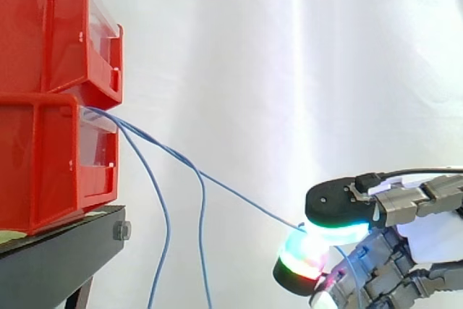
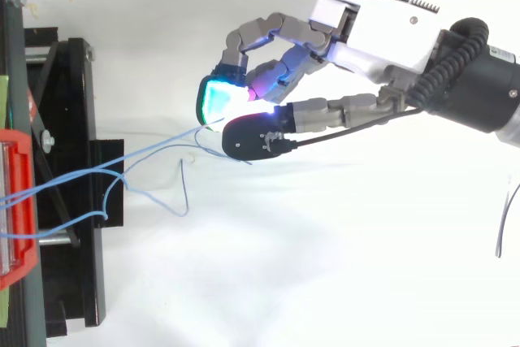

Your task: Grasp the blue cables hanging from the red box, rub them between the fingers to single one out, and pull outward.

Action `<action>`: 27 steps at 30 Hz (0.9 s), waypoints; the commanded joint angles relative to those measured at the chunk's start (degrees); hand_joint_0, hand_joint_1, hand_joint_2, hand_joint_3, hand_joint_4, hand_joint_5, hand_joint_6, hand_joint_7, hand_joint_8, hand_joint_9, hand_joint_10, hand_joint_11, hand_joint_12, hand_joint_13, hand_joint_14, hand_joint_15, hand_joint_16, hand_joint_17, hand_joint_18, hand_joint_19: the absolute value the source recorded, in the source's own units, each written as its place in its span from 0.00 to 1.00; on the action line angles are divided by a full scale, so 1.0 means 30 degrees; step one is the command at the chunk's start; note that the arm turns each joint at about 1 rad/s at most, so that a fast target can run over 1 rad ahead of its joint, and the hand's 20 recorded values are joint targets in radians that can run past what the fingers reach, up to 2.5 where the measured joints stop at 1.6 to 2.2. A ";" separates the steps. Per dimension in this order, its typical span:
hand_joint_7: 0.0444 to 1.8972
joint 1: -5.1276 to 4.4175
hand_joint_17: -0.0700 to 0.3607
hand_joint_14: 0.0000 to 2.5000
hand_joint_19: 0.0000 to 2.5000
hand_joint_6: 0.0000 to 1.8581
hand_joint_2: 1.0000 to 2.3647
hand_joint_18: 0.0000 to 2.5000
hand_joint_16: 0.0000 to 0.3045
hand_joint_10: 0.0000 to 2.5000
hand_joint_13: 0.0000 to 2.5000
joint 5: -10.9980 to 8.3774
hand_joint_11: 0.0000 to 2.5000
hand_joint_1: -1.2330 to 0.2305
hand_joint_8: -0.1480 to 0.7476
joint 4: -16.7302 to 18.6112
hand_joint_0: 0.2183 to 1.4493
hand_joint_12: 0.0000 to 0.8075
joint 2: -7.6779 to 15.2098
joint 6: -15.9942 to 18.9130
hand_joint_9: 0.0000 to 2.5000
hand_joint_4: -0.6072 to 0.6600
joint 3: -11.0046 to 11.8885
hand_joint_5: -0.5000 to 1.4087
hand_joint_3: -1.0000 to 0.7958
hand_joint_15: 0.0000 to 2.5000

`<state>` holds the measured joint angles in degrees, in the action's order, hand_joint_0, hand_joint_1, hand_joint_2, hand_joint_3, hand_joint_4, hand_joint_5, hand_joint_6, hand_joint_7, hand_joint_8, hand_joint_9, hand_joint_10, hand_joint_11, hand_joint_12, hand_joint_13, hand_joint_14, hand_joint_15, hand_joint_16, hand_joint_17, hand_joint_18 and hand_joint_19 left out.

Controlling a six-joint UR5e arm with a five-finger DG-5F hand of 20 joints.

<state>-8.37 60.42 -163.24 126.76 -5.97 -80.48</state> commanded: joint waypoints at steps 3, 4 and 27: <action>0.60 -0.0168 0.44 0.00 0.14 0.43 0.00 0.31 0.17 0.00 0.26 0.0133 0.09 0.31 0.46 -0.0519 0.30 0.48 -0.0006 0.0378 0.36 0.51 -0.0009 0.22 0.58 0.07; 0.60 -0.0198 0.44 0.00 0.14 0.43 0.00 0.31 0.17 0.00 0.26 0.0191 0.09 0.31 0.46 -0.0519 0.30 0.48 -0.0006 0.0378 0.36 0.51 -0.0009 0.22 0.58 0.07; 0.59 -0.0315 0.44 0.00 0.14 0.43 0.00 0.32 0.17 0.00 0.27 0.0894 0.10 0.31 0.46 0.2703 0.30 0.48 -0.1178 0.1081 0.36 0.50 -0.2822 0.22 0.57 0.07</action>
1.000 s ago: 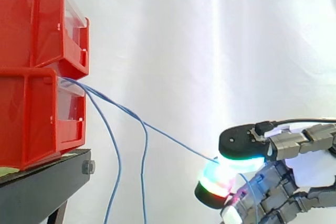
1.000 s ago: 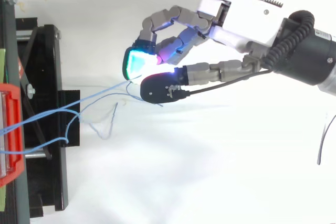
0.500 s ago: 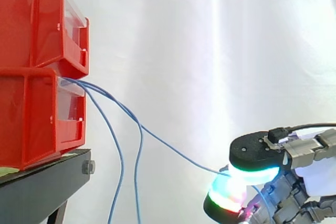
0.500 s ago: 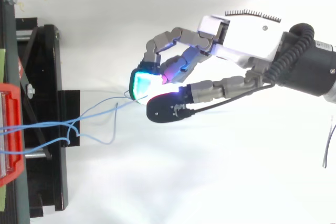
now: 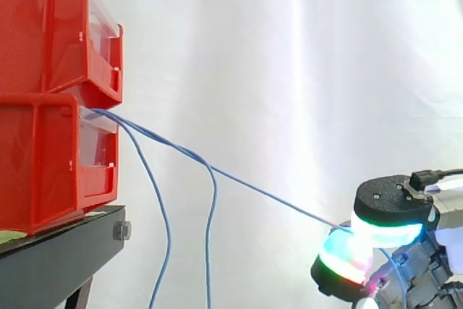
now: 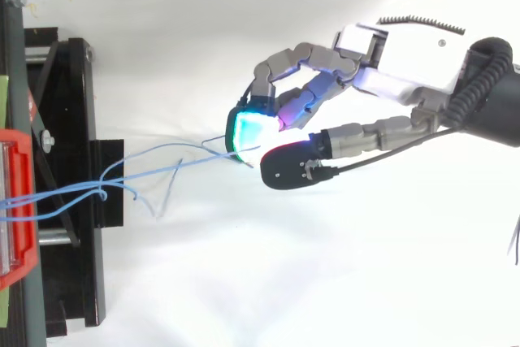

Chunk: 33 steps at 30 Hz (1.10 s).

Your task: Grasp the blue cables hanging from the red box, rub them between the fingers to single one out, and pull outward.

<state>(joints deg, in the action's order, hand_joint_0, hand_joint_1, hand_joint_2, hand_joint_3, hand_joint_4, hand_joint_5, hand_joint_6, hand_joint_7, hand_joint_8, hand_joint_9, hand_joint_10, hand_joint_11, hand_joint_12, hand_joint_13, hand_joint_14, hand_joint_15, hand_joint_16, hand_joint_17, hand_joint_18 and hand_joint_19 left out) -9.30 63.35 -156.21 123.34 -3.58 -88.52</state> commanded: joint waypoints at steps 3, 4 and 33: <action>0.60 -0.0006 0.44 0.00 0.15 0.43 0.00 0.32 0.17 0.00 0.27 -0.0051 0.10 0.31 0.46 0.0360 0.30 0.48 -0.0038 0.0197 0.36 0.50 -0.0143 0.22 0.57 0.07; 0.60 -0.0006 0.44 0.00 0.14 0.43 0.00 0.32 0.17 0.00 0.27 -0.0051 0.09 0.31 0.46 0.0389 0.30 0.48 -0.0038 0.0109 0.36 0.50 -0.0143 0.22 0.57 0.08; 0.60 -0.0006 0.44 0.00 0.14 0.42 0.00 0.32 0.17 0.00 0.27 -0.0051 0.10 0.31 0.47 0.0448 0.30 0.48 -0.0038 -0.0038 0.37 0.50 -0.0143 0.22 0.58 0.07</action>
